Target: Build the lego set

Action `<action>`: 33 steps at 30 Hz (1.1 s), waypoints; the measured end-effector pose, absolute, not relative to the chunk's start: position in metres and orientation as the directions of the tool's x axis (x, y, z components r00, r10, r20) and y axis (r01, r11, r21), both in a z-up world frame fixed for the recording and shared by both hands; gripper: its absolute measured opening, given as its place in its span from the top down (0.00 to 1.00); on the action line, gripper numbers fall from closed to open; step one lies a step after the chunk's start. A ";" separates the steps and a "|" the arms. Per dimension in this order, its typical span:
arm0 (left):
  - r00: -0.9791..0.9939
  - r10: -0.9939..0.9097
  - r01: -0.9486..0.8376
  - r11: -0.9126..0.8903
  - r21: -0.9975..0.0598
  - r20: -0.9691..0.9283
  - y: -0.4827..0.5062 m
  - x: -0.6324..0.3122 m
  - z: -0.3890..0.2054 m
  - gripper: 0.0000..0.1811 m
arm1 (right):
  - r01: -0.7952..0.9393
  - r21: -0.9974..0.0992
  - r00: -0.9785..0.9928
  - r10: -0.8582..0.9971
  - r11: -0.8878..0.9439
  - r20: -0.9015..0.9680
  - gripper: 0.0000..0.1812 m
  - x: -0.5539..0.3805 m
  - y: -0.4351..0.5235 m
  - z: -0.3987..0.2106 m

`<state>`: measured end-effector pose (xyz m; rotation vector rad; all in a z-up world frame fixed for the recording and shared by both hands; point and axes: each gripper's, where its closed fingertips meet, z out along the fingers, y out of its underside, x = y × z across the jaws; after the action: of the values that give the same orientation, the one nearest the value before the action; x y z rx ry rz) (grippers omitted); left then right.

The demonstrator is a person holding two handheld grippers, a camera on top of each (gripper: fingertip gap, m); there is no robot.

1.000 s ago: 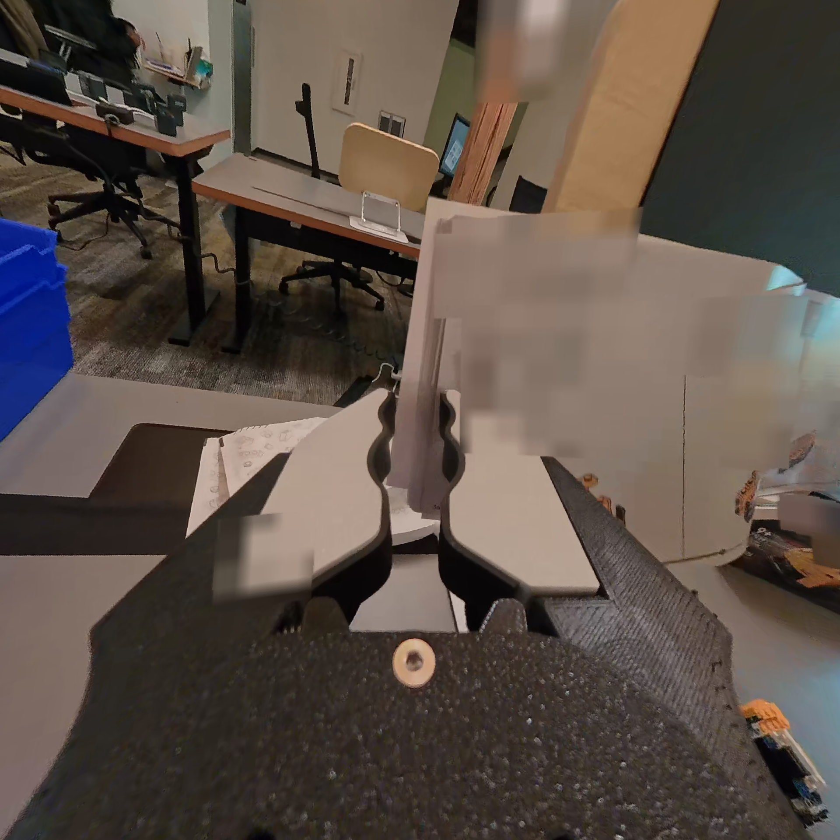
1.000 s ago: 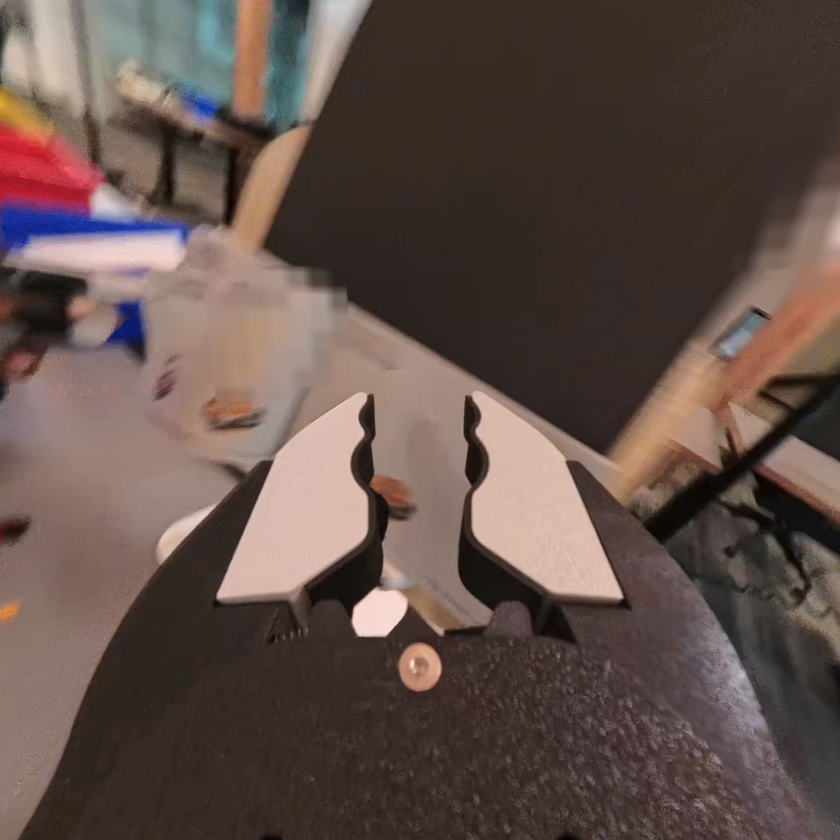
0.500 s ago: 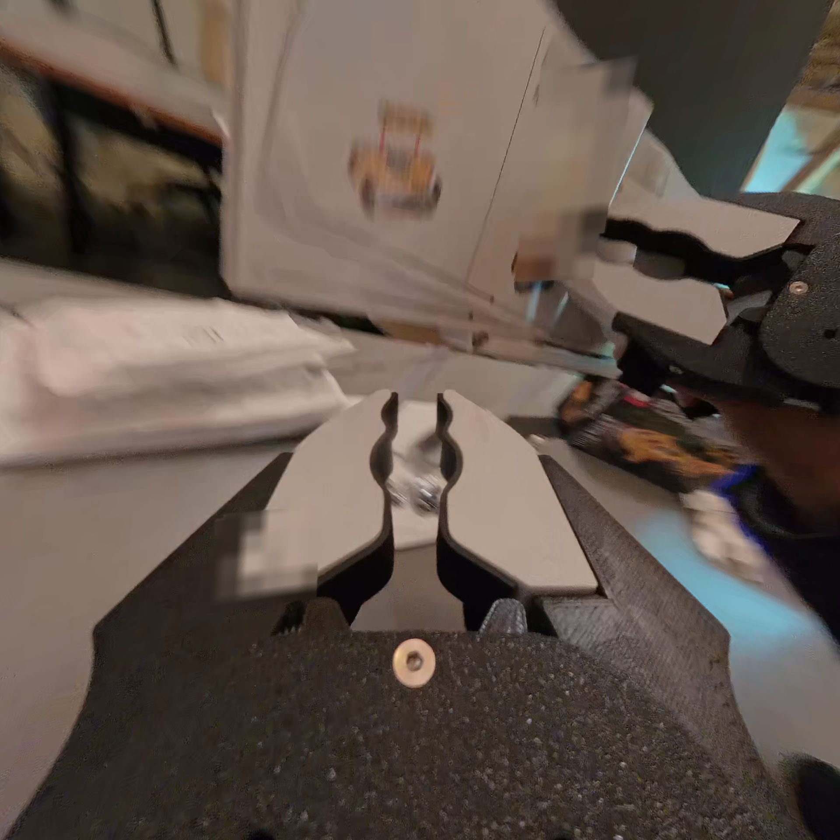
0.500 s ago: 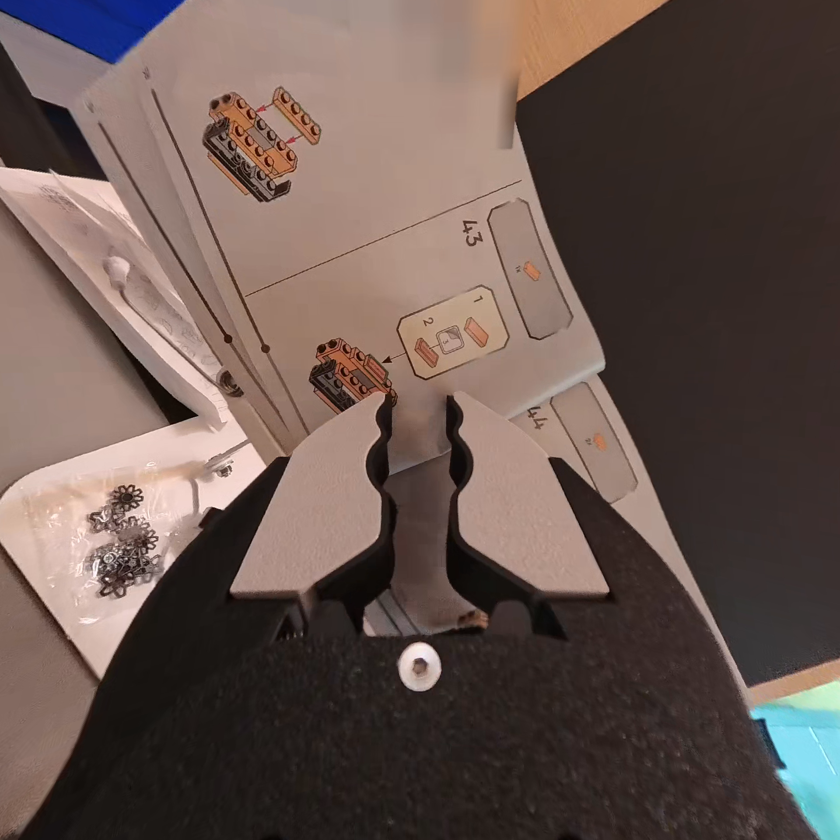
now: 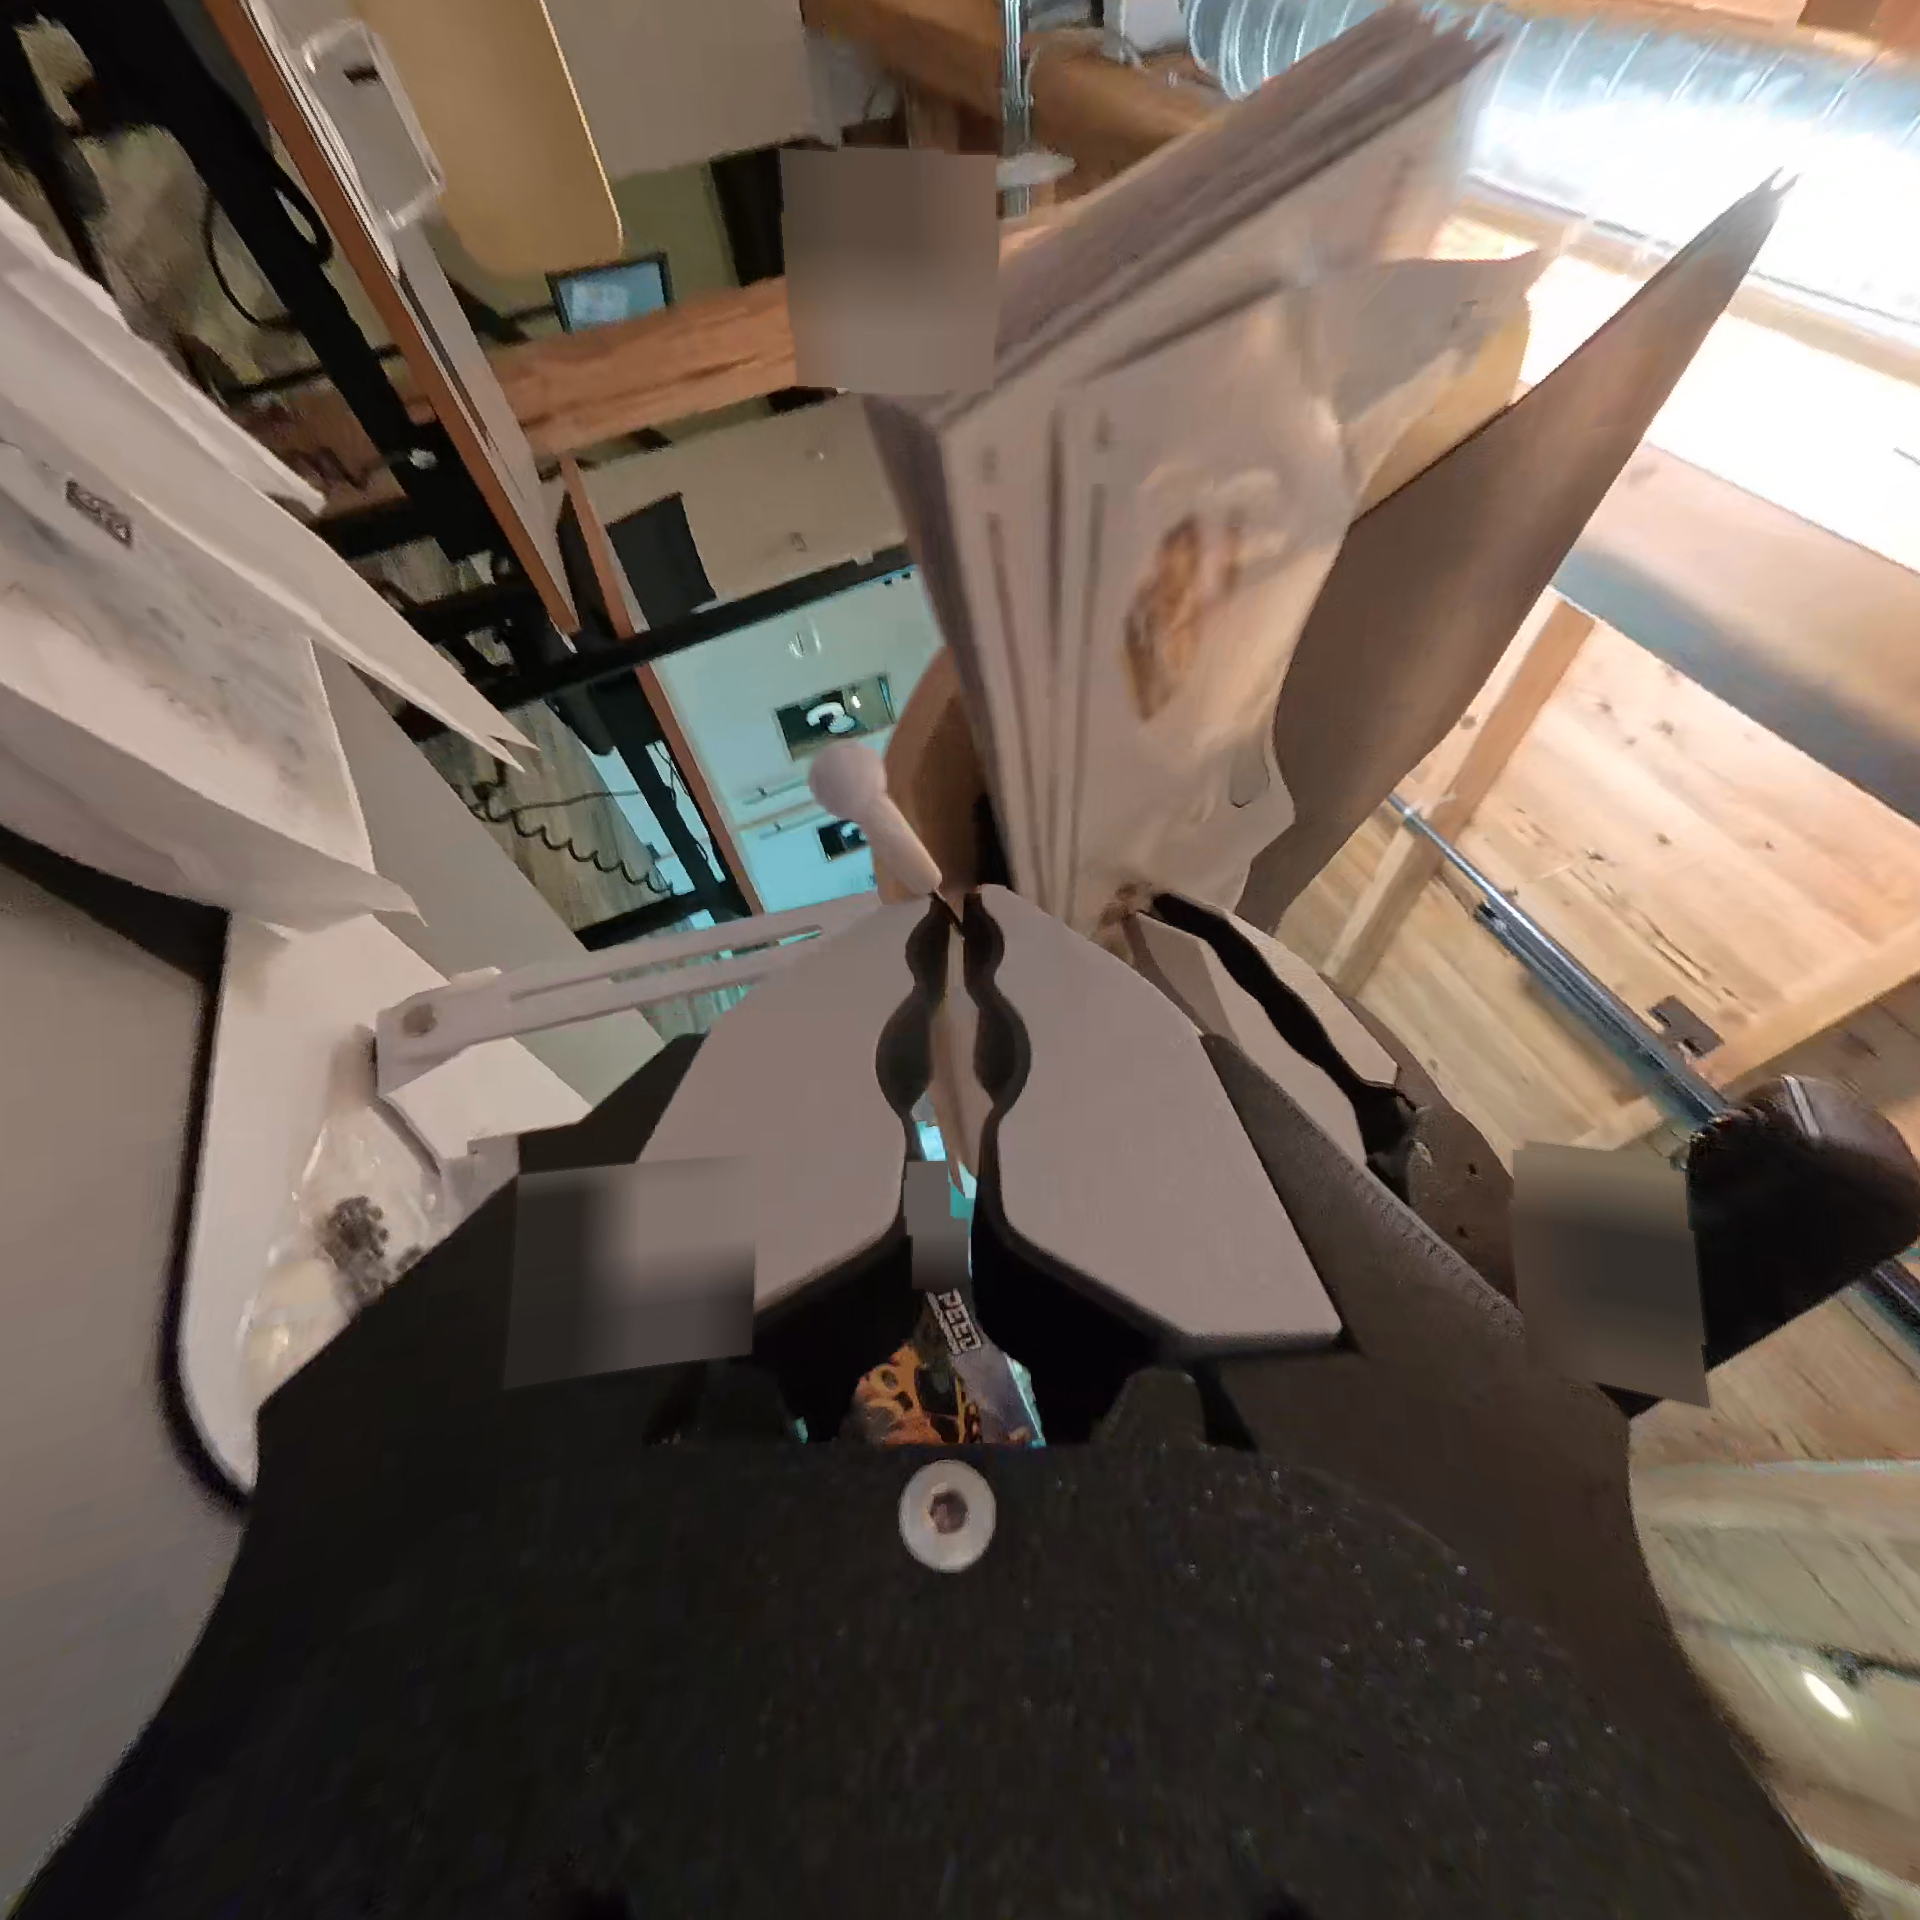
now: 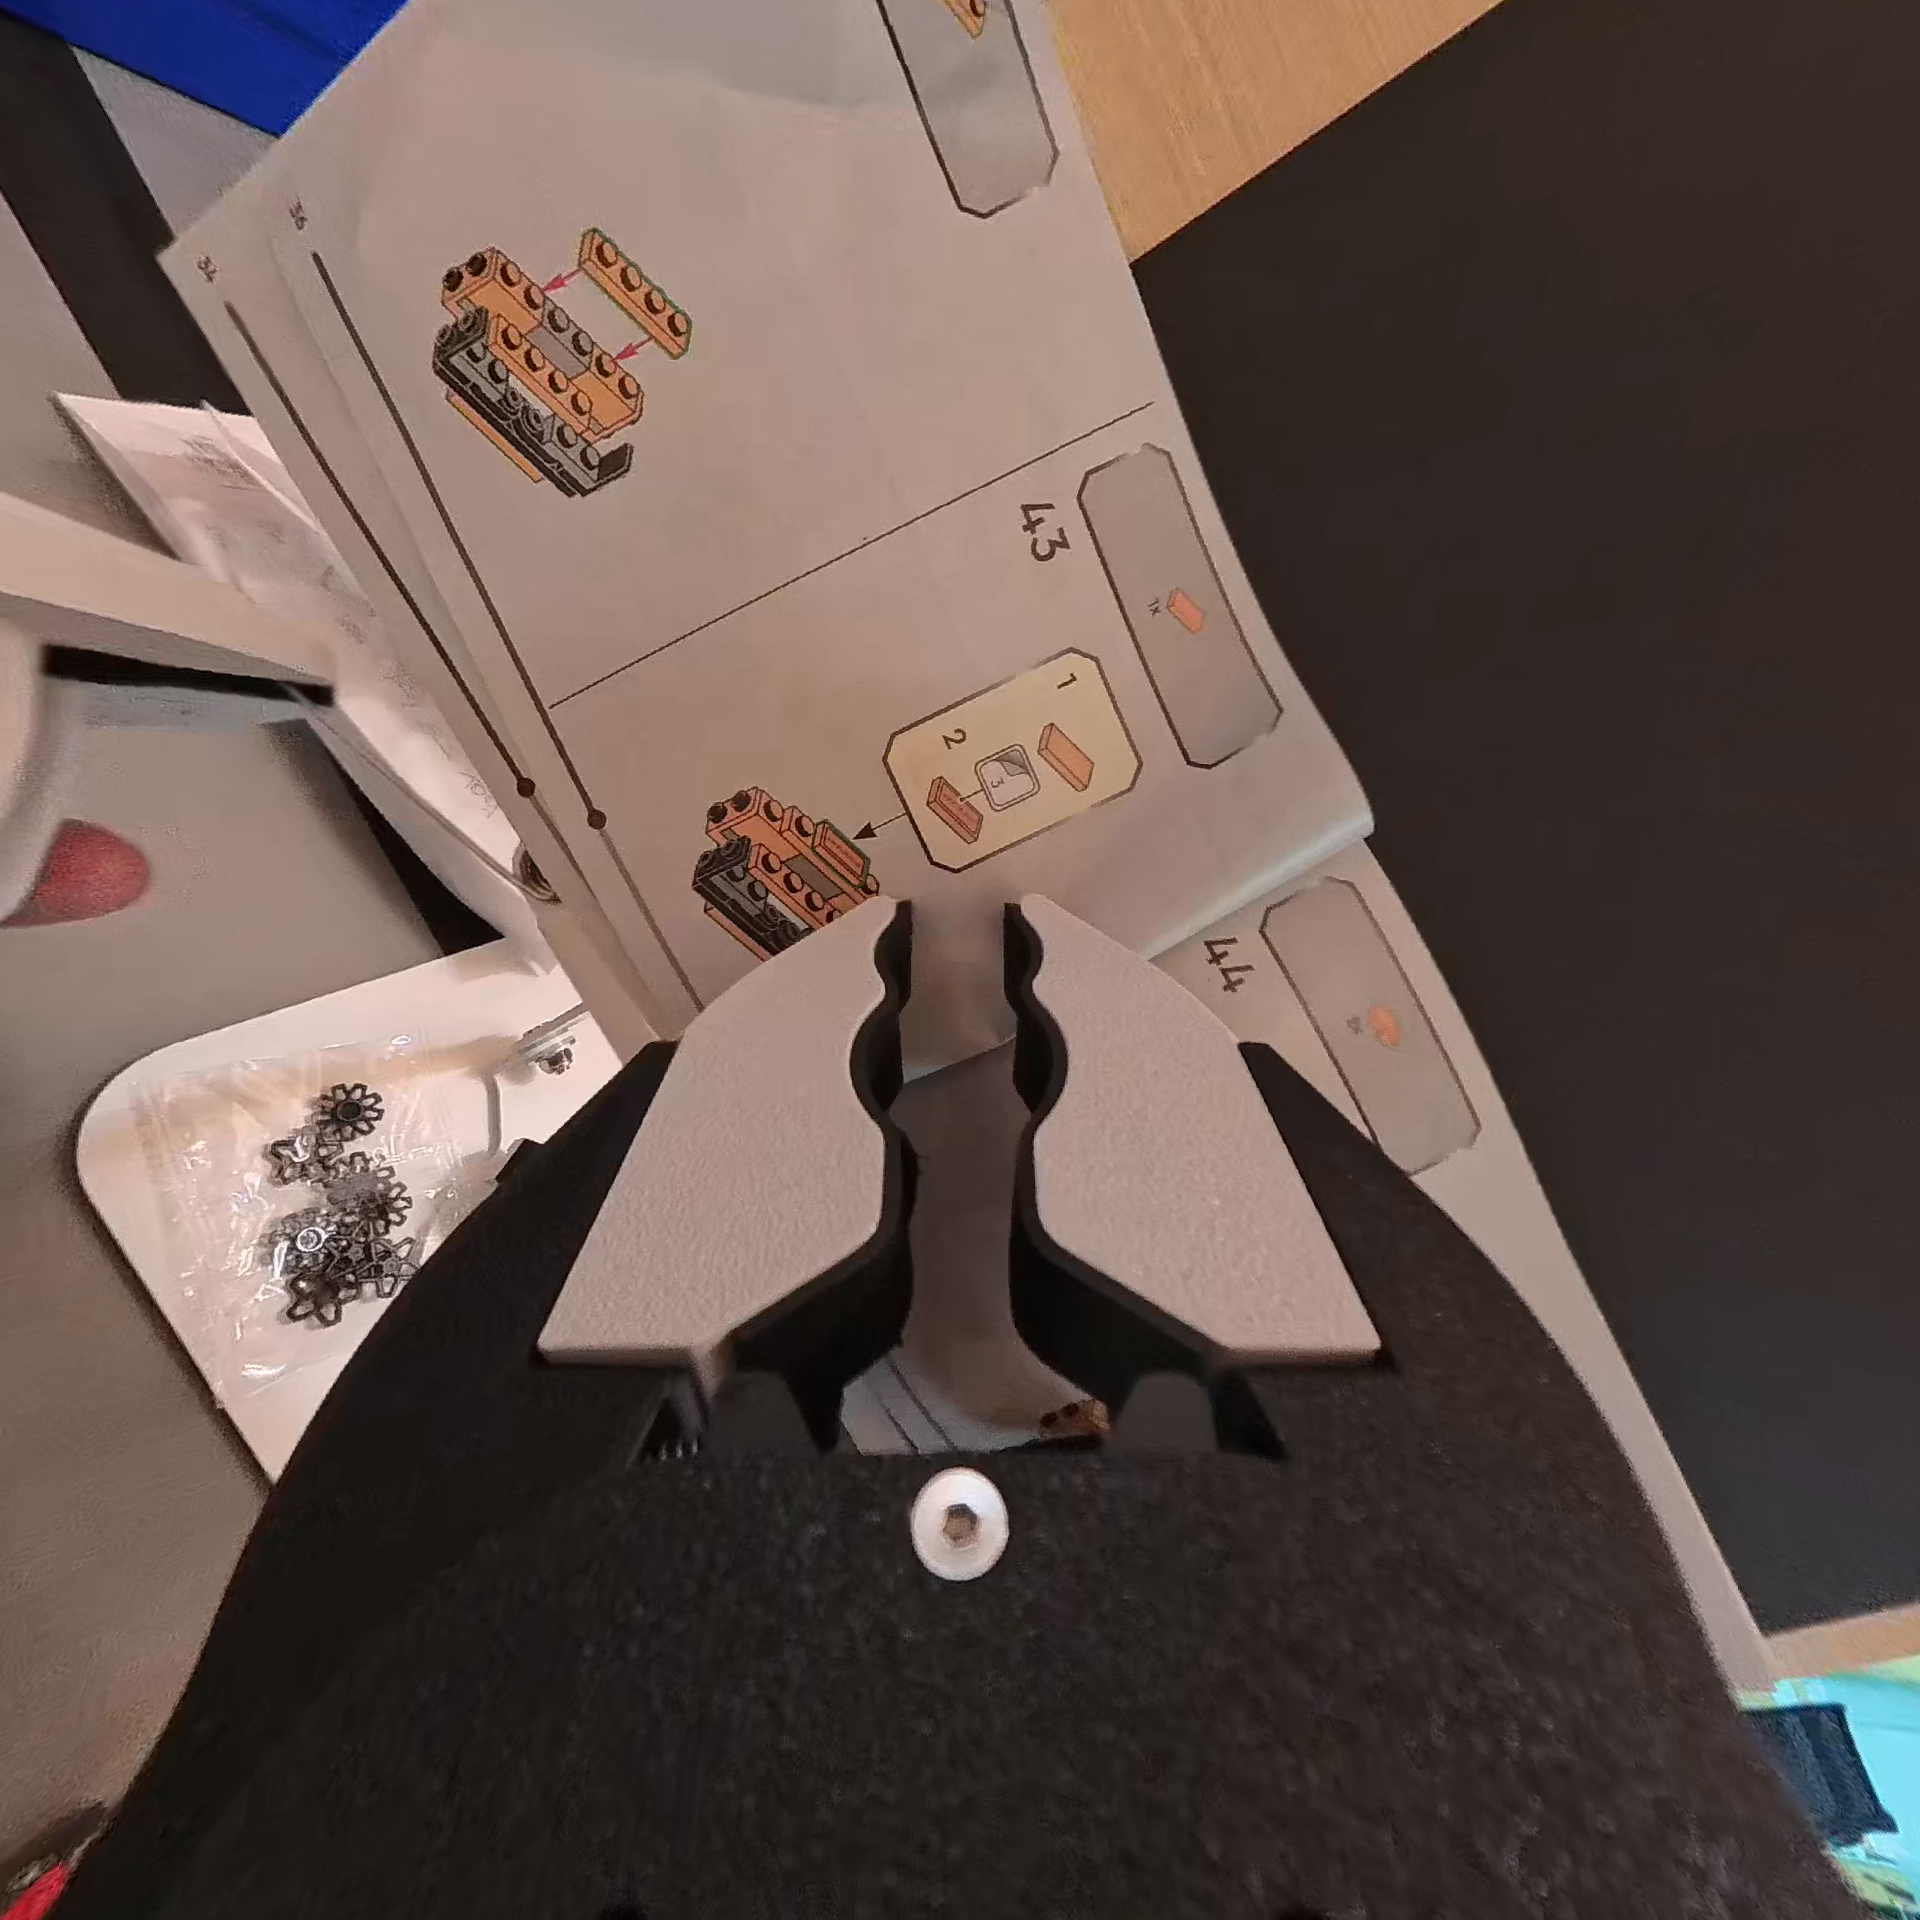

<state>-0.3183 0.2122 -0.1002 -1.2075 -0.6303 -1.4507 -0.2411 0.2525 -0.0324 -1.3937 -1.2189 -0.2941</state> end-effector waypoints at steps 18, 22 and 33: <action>0.783 -0.414 -0.552 -0.116 -0.826 -0.465 0.227 -0.254 -0.043 0.98 | 0.608 -0.774 0.494 0.677 0.179 0.545 0.90 -0.247 0.238 -0.028; 0.779 -0.442 -0.538 -0.105 -0.837 -0.445 0.230 -0.252 -0.044 0.98 | 0.487 -0.856 0.528 0.724 0.171 0.445 0.85 -0.232 0.231 -0.012; 0.931 -0.312 -0.234 -0.103 -0.967 -0.191 0.212 -0.309 -0.037 0.92 | 0.638 -0.712 0.516 0.523 0.293 0.678 0.83 -0.184 0.250 -0.028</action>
<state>-0.3086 0.2119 -0.0366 -1.6901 0.4187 -0.0697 -0.1835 0.2498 -0.0275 -1.3538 -1.1179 -0.1034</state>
